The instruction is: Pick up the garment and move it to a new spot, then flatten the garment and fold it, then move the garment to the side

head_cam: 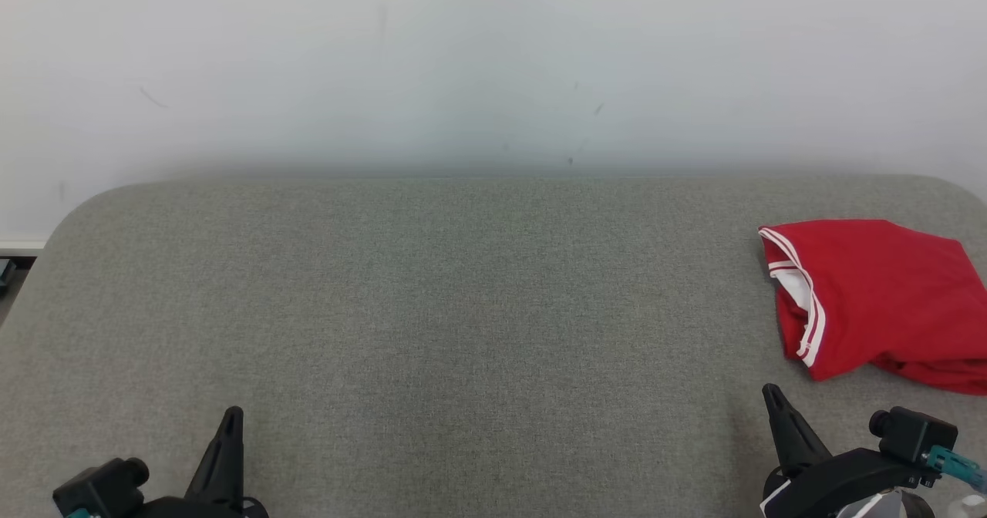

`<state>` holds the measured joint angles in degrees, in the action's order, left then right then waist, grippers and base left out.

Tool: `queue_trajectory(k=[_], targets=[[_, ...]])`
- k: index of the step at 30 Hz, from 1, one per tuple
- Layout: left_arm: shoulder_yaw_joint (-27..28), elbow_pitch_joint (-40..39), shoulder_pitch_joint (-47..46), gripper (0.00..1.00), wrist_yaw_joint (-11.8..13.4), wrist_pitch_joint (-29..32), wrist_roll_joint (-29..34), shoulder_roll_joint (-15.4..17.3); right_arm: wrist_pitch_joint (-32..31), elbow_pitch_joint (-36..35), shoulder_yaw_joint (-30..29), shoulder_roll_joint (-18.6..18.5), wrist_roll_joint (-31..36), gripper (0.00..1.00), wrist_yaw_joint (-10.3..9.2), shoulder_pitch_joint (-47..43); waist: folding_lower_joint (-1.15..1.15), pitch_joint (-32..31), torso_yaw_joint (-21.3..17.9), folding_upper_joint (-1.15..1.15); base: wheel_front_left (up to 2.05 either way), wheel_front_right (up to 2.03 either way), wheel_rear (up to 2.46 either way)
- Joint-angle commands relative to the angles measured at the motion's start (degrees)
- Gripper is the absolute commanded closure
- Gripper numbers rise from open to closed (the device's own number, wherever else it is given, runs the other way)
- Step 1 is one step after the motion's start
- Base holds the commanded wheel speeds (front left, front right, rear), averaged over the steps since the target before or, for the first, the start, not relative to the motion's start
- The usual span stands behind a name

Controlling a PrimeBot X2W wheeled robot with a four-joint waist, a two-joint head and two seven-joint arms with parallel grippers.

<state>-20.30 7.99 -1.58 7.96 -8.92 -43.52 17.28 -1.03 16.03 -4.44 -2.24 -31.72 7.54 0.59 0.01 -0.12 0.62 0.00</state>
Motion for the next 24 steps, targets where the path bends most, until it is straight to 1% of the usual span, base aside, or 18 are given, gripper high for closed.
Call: queue_trajectory(k=[1,15,24], targets=[[1.6,-0.1,-2.1,1.00,-0.9,0.5,-2.4,-0.1,-0.2,-0.9,-0.5,-0.3,-2.9,1.00,0.00,1.9,0.00,0.0,0.0,0.00,0.00,0.00,0.00],[5.8,1.7,-3.4,1.00,-3.8,2.8,-11.7,-2.7,-1.7,-0.6,-1.5,-0.4,-14.1,1.00,-0.02,3.3,0.00,0.1,-0.1,0.00,0.00,0.00,0.00],[7.9,2.7,-4.1,1.00,-5.3,4.0,-16.3,-4.1,-2.5,-0.5,-2.1,-0.5,-19.7,1.00,-0.02,3.9,-0.01,0.1,-0.2,0.00,0.00,0.00,0.00]])
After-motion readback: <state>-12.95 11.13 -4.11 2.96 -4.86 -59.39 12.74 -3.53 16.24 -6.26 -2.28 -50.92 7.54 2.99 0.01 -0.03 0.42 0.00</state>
